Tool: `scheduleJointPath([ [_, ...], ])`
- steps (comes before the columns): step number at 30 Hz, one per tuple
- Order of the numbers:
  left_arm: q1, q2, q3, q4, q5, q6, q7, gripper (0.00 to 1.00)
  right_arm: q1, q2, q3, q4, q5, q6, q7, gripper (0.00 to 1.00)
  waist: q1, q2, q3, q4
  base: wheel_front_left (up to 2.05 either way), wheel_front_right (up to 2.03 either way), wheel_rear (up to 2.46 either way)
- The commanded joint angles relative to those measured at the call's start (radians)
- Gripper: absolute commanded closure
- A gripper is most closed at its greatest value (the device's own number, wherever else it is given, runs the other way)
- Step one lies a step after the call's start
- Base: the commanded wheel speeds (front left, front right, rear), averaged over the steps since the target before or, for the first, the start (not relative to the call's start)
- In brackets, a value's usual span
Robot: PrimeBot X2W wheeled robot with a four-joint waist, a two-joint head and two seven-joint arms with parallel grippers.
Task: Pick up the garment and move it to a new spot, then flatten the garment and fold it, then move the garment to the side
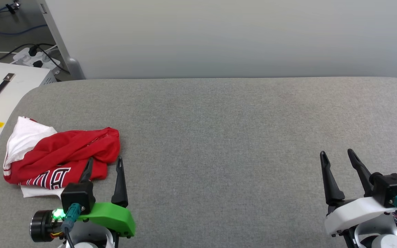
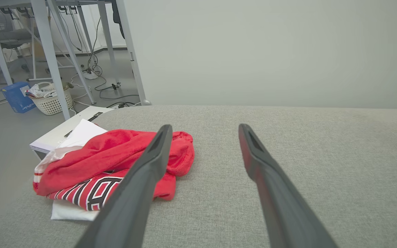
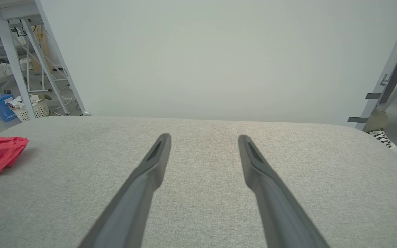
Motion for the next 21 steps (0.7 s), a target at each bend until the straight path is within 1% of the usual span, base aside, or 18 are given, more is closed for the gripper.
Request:
scheduleJointPath([
  [1, 0.003, -0.002, -0.002, 0.002, -0.015, 0.008, -0.013, 0.0, 0.014, 0.001, -0.004, -0.009, 0.019, 0.0, -0.011, 0.0, 0.0, 0.0, 0.0, 0.0, 0.0, 0.0, 0.0],
  [21, 0.009, -0.002, -0.007, 0.019, -0.038, 0.014, -0.054, 0.0, 0.037, 0.001, 0.005, 0.0, 0.048, 0.0, -0.052, 0.0, 0.0, 0.0, 0.004, 0.004, 0.0, 0.0, 0.0],
])
